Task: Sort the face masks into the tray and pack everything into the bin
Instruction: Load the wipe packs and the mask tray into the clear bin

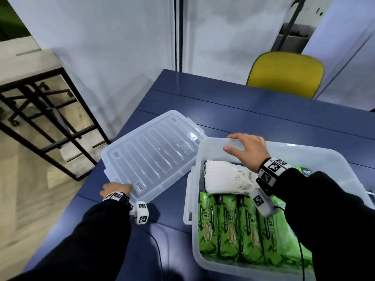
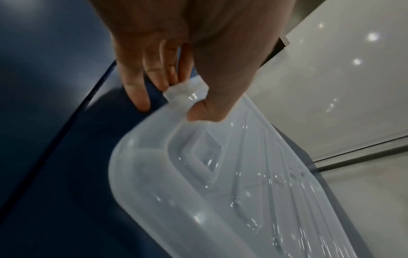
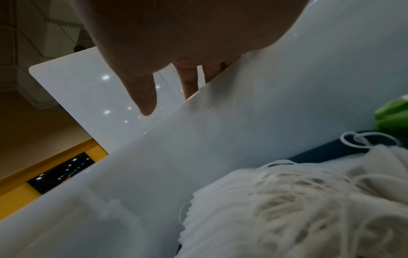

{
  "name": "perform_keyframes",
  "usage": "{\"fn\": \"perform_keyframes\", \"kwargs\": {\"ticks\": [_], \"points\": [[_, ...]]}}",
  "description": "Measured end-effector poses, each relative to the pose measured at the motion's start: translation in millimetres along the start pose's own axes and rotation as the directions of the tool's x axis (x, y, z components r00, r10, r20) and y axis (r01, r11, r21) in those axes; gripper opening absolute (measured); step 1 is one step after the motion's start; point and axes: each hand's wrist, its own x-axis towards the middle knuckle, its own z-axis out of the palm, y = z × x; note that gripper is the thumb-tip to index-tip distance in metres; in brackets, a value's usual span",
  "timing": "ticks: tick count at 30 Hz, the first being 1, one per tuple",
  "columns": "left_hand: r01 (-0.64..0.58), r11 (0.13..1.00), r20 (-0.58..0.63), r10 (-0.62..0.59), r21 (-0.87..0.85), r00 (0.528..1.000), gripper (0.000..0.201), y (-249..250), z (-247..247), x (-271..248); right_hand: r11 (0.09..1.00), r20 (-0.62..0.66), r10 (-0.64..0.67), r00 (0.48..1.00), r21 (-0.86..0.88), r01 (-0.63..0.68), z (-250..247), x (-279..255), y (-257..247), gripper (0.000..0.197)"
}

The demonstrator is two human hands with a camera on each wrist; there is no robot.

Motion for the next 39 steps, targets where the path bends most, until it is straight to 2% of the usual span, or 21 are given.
{"fn": "perform_keyframes", "kwargs": {"ticks": [3,5,8,11,12,14,15,16,18,21,22,25,28,30,32,34,35,37,39], "points": [[0.035,0.993,0.031,-0.032,-0.111,0.999,0.087,2,7,-6,0.999,-0.006,-0.027,1.000,0.021,0.027,0,-8,3,0.081],[0.049,0.978,0.141,-0.021,-0.203,0.990,0.089,-2,12,3,0.999,-0.001,-0.028,1.000,0.031,0.028,-1,-11,4,0.084],[0.042,0.931,0.211,0.038,-0.362,0.977,0.059,-2,9,1,0.999,0.018,-0.023,1.000,0.042,0.022,-2,-11,3,0.086],[-0.021,0.787,0.118,0.120,-0.617,0.986,0.043,24,-20,-35,0.997,0.050,0.003,0.999,0.074,-0.007,-4,-10,2,0.084],[-0.088,0.724,0.055,0.171,-0.684,0.984,0.037,38,-35,-48,0.996,0.056,0.006,0.998,0.084,-0.010,-6,-10,2,0.080],[-0.251,0.582,-0.074,0.310,-0.773,0.948,0.026,66,-69,-75,0.992,0.068,0.017,0.998,0.122,-0.025,-12,-12,-1,0.064],[-0.351,0.514,-0.156,0.383,-0.783,0.910,0.023,78,-89,-90,0.987,0.074,0.030,0.997,0.156,-0.041,-15,-12,-2,0.057],[-0.469,0.461,-0.246,0.463,-0.753,0.851,0.024,88,-108,-112,0.979,0.084,0.041,0.996,0.198,-0.057,-18,-13,-3,0.053],[-0.687,0.329,-0.396,0.625,-0.648,0.673,0.032,100,-147,-156,0.934,0.110,0.070,0.991,0.342,-0.104,-26,-15,-5,0.050],[-0.861,0.100,-0.502,0.777,-0.498,0.380,0.040,105,-191,-207,0.794,0.075,0.134,0.988,0.588,-0.152,-45,-23,-8,0.045],[-0.869,0.063,-0.500,0.796,-0.491,0.341,0.043,107,-200,-217,0.737,0.070,0.178,0.982,0.651,-0.180,-56,-26,-8,0.044],[-0.695,-0.014,-0.372,0.853,-0.719,0.368,0.071,109,-212,-236,0.557,0.061,0.321,0.945,0.795,-0.241,-94,-38,2,0.052],[-0.585,-0.003,-0.299,0.861,-0.811,0.411,0.068,109,-206,-239,0.476,-0.044,0.442,0.896,0.858,-0.192,-142,-50,28,0.069],[-0.539,0.036,-0.259,0.849,-0.841,0.461,0.056,103,-186,-258,0.517,-0.151,0.521,0.840,0.839,-0.170,-174,-62,55,0.082],[-0.489,0.062,-0.205,0.856,-0.870,0.475,0.043,93,-158,-295,0.554,-0.173,0.562,0.809,0.805,-0.212,-199,-78,89,0.087],[-0.495,0.141,-0.157,0.844,-0.858,0.513,0.041,81,-125,-319,0.535,-0.069,0.592,0.803,0.779,-0.327,-216,-102,122,0.071],[-0.506,0.193,-0.122,0.842,-0.841,0.525,0.032,75,-109,-324,0.529,-0.029,0.605,0.796,0.761,-0.374,-219,-119,137,0.063],[-0.524,0.311,-0.030,0.839,-0.793,0.543,0.019,63,-82,-323,0.598,-0.023,0.605,0.796,0.673,-0.435,-220,-150,163,0.043],[-0.512,0.402,0.083,0.840,-0.759,0.536,0.022,54,-54,-303,0.694,-0.049,0.586,0.809,0.546,-0.470,-209,-170,182,0.028]]}}
